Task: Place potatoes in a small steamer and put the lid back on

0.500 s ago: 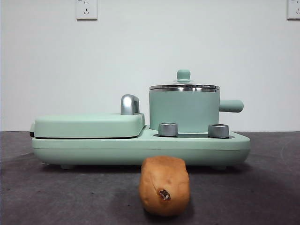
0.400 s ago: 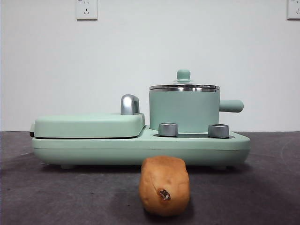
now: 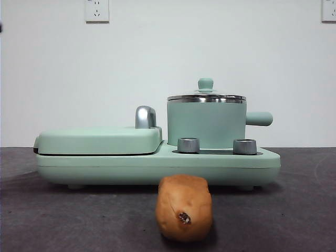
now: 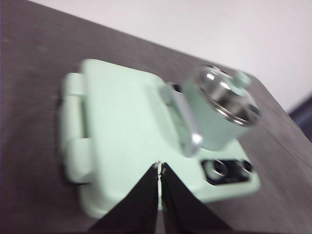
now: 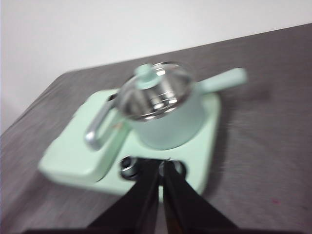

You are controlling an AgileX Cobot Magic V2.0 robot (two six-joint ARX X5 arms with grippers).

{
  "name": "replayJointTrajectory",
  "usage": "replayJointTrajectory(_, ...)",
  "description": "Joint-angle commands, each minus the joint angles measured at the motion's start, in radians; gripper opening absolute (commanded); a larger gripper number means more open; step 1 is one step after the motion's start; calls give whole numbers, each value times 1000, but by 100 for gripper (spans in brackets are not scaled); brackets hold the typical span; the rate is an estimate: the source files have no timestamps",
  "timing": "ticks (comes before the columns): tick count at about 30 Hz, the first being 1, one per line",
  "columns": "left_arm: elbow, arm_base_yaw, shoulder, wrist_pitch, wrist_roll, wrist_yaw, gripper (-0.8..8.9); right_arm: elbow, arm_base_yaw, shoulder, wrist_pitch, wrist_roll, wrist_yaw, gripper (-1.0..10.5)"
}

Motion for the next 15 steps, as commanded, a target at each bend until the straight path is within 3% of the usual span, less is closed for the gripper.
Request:
replayJointTrajectory(1, 82, -6, 65, -31, 99, 88, 10, 56, 0, 58, -34, -122, -77, 12)
replayJointTrajectory(6, 156, -24, 145, -49, 174, 208, 9, 84, 0, 109, -45, -142, -162, 12)
replayJointTrajectory(11, 178, -46, 184, -50, 191, 224, 15, 84, 0, 121, -56, -141, -195, 13)
replayJointTrajectory(15, 180, -62, 200, -49, 191, 224, 118, 84, 0, 121, -70, -141, -194, 36)
